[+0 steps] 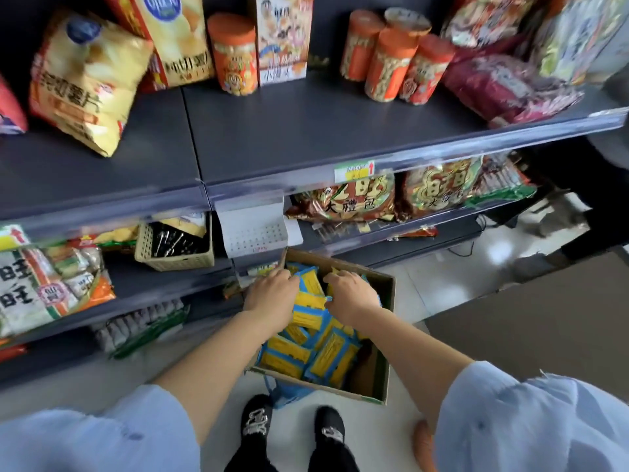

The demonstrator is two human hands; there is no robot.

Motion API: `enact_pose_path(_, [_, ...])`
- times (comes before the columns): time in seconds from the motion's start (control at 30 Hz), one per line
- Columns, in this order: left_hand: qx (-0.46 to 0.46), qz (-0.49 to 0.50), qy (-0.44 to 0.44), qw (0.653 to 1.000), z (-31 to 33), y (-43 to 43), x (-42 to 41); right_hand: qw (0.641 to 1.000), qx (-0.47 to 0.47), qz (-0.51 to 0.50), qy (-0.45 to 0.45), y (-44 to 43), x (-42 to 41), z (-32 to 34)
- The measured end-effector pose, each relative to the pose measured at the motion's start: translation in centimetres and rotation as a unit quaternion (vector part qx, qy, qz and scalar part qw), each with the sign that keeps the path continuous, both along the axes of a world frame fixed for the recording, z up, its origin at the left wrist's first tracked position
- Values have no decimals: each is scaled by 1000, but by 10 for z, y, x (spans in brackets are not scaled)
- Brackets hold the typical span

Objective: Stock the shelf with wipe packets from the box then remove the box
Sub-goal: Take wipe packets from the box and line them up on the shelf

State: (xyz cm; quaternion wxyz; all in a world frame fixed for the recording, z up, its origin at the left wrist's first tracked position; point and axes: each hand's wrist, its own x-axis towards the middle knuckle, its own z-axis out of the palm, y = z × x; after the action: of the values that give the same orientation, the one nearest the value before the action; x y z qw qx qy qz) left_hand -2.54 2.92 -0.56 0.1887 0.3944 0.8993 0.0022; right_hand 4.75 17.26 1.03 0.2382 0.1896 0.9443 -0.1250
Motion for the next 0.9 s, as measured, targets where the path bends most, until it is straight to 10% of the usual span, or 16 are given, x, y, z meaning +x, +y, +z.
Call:
enact_pose_path(0.73, [24, 271, -179, 945, -136, 20, 35, 997, -71, -35, -7, 27, 4, -166])
enact_pose_path(0.9, [110, 483, -256, 830, -123, 27, 33, 978, -42, 148, 141, 38, 15, -159])
